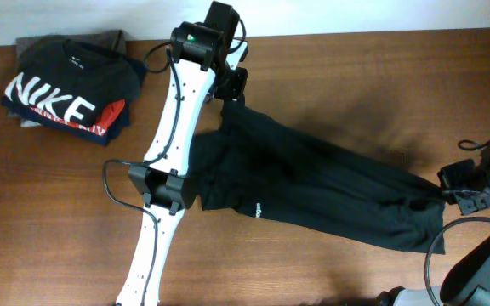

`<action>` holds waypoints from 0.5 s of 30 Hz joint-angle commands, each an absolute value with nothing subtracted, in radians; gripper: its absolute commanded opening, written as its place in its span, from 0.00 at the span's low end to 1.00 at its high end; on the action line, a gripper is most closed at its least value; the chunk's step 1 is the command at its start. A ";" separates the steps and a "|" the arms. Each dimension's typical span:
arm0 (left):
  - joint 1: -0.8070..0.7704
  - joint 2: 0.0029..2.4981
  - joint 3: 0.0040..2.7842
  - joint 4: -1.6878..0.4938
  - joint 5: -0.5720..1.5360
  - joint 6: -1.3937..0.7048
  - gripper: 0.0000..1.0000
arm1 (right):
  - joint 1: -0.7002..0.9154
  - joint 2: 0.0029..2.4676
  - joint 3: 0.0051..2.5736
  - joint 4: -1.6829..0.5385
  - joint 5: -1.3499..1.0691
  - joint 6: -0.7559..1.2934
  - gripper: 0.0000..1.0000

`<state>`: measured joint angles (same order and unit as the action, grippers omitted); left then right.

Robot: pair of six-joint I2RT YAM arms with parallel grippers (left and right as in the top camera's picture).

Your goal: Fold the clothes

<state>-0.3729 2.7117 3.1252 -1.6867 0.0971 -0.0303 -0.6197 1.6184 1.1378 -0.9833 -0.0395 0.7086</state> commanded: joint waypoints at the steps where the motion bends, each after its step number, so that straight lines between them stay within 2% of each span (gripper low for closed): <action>1: -0.368 2.676 3.130 -1.688 0.093 -0.040 0.00 | -0.630 1.599 1.139 -1.009 -0.030 0.727 0.04; 5: -0.368 2.643 3.050 -1.688 0.093 -0.041 0.00 | -0.630 1.599 1.139 -1.030 -0.028 0.727 0.04; 15: -0.363 2.451 2.644 -1.688 0.099 -0.035 0.00 | -0.630 1.599 1.139 -1.059 -0.004 0.727 0.04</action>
<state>-0.3725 2.5717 2.7308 -1.6867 0.0998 -0.0303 -0.6205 1.6184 1.1378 -1.0481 -0.0338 0.7116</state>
